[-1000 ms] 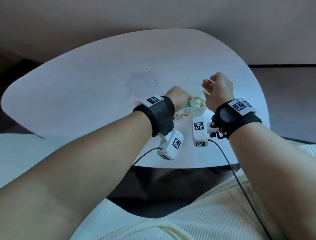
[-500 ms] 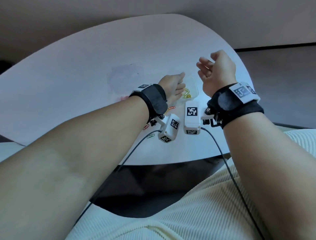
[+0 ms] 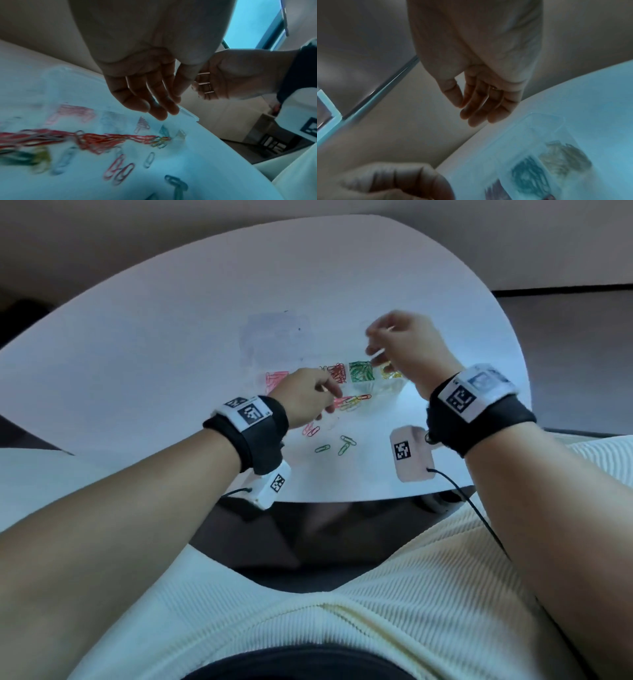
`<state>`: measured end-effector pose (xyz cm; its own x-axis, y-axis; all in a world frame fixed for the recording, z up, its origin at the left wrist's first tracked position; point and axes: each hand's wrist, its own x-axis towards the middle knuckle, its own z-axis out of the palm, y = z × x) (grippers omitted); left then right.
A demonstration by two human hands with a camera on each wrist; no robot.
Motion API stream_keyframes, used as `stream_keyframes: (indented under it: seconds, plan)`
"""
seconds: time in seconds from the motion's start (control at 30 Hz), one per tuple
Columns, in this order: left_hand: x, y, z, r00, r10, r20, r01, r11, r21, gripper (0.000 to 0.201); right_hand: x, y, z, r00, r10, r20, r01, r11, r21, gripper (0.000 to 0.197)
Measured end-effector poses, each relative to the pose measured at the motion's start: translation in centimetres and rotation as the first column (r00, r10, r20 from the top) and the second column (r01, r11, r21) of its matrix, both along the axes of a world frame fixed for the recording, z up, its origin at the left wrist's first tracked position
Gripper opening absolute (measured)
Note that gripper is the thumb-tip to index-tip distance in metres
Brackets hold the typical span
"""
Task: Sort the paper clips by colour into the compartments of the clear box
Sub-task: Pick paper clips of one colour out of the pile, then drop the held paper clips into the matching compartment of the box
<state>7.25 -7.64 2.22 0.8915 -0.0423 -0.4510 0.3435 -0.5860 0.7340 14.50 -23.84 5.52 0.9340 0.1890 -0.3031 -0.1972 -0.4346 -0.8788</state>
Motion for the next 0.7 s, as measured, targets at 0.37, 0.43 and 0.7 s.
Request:
stream_keyframes:
  seconds: [0.37,0.43,0.7]
  plan:
    - [-8.0,1.0,-4.9,0.968,-0.229,-0.104,0.249,0.928,0.276,0.022,-5.7,1.5,-7.1,0.832,0.54,-0.127,-0.475,0.576,-0.665,0.019]
    - [-8.1,0.2,-5.6,0.971,-0.231,-0.059,0.239,0.934,0.264,0.024,-5.7,1.6,-7.6,0.856,0.511,-0.074,-0.42,0.606,-0.675,0.018]
    - [-6.2,0.0,-7.4,0.925,-0.366,0.097,0.298,0.862,0.41,0.041,-5.5,2.3,-9.4,0.867,0.493,-0.073,-0.38,0.561,-0.735,0.016]
